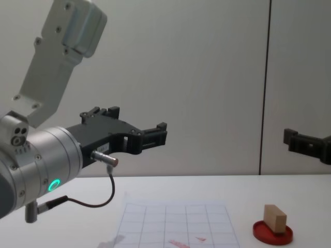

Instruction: Use the one hand to pick up the stamp and affix it onto the A4 paper.

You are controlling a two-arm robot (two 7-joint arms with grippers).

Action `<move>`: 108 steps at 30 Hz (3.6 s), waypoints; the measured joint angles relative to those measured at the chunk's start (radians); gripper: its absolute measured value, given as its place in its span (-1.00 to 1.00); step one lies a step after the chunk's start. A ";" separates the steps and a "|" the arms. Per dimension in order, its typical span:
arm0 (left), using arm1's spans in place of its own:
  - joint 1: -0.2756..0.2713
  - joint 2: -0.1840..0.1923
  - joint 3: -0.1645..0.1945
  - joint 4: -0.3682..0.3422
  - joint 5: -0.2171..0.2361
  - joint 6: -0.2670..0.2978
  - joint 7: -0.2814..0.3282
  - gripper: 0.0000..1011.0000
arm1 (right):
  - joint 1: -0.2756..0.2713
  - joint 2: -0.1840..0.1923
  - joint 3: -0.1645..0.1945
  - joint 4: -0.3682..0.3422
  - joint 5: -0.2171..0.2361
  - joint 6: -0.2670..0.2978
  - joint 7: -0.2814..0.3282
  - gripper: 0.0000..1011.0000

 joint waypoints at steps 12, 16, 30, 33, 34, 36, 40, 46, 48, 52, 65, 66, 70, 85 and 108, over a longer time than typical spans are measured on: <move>0.000 0.000 0.000 0.000 0.000 0.000 0.000 0.98 | 0.000 0.000 0.000 0.000 0.000 0.000 0.000 0.98; 0.000 0.000 0.000 0.000 0.000 0.000 0.000 0.98 | 0.000 0.000 0.000 0.000 0.000 0.000 0.000 0.98; 0.000 0.000 0.000 0.000 0.000 0.000 0.000 0.98 | 0.000 0.000 0.000 0.000 0.000 0.000 0.000 0.98; 0.000 0.000 0.000 0.000 0.000 0.000 0.000 0.98 | 0.000 0.000 0.000 0.000 0.000 0.000 0.000 0.98; 0.000 0.000 0.000 0.000 0.000 0.000 0.000 0.98 | 0.000 0.000 0.000 0.000 0.000 0.000 0.000 0.98; 0.000 0.000 0.000 0.000 0.000 0.000 0.000 0.98 | 0.000 0.000 0.000 0.000 0.000 0.000 0.000 0.98; 0.000 0.000 0.000 0.000 0.000 0.000 0.000 0.98 | 0.000 0.000 0.000 0.000 0.000 0.000 0.000 0.98; 0.000 0.000 0.000 0.000 0.000 0.000 0.000 0.98 | 0.000 0.000 0.000 0.000 0.000 0.000 0.000 0.98; 0.000 0.000 0.000 0.000 0.000 0.000 0.000 0.98 | 0.000 -0.001 0.000 0.000 0.000 0.001 0.000 0.98; 0.000 0.000 0.000 0.000 0.000 0.000 0.000 0.98 | 0.004 -0.007 -0.001 0.001 0.000 0.018 -0.007 0.98; 0.000 0.000 0.000 0.000 0.000 0.000 0.000 0.98 | 0.045 -0.053 -0.016 0.027 -0.029 0.175 -0.077 0.98; 0.000 0.000 0.000 0.000 0.000 0.000 0.000 0.98 | 0.049 -0.057 -0.017 0.031 -0.033 0.189 -0.083 0.98; 0.000 0.000 0.000 0.000 0.000 0.000 0.000 0.98 | 0.076 -0.081 -0.024 0.056 -0.052 0.253 -0.108 0.98; 0.000 0.000 0.000 0.000 0.000 0.000 0.000 0.98 | 0.201 -0.181 -0.045 0.185 -0.109 0.470 -0.193 0.98; 0.000 0.000 0.000 0.000 0.000 0.000 0.000 0.98 | 0.304 -0.258 -0.040 0.281 -0.100 0.648 -0.216 0.98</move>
